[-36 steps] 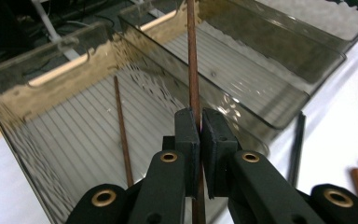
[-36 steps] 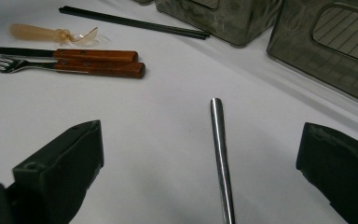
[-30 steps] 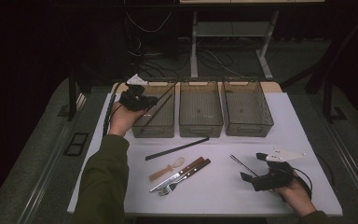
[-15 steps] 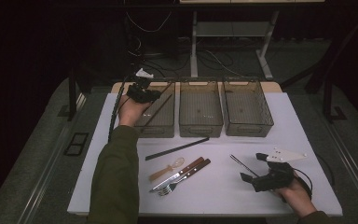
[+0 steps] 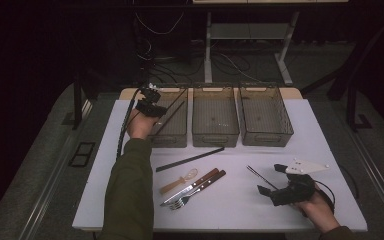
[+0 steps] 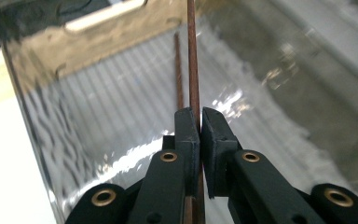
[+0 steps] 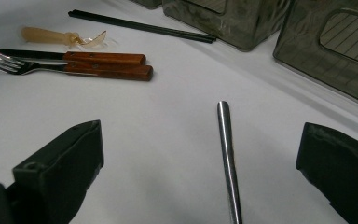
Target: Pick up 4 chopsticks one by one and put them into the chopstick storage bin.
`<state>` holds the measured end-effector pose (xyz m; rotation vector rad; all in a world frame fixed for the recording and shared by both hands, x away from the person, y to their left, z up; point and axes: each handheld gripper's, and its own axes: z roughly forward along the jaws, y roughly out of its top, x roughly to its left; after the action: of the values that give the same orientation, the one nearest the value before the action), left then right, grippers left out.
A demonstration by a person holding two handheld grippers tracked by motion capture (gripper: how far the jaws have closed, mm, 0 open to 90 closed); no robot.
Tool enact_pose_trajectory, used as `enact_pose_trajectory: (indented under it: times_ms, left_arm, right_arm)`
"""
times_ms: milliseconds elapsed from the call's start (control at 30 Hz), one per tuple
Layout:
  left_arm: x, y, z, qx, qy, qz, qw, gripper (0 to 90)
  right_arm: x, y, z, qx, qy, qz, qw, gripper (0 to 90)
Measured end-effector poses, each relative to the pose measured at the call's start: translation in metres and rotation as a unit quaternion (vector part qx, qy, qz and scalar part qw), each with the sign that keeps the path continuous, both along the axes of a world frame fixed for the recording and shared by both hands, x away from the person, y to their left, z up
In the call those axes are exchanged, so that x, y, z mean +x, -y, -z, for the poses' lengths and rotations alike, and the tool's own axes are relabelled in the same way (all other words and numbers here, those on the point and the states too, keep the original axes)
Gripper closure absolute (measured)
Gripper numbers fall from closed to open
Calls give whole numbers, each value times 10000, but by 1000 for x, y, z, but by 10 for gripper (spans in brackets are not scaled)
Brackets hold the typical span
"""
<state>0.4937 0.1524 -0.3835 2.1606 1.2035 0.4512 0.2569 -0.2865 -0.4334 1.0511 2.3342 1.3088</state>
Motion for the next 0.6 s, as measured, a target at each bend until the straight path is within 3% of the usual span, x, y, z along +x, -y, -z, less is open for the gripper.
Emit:
enact_pose_trajectory:
  times_ms: [100,233,400,600]
  left_arm:
    - [0,-4,5,-25,-78,-106,9999,840]
    - [-1,-5,3,-27,22,-143,9999,674]
    - [-5,-6,-7,-155,226,31,9996,514]
    - [-13,-9,-17,-387,291,305,9984,414]
  right_arm:
    - [0,0,0,-3,-13,-2,10000,9]
    - [0,0,0,-15,-7,-4,10000,9]
    - [0,0,0,-20,-13,3,10000,9]
    - [1,-1,1,-35,-26,4,10000,9]
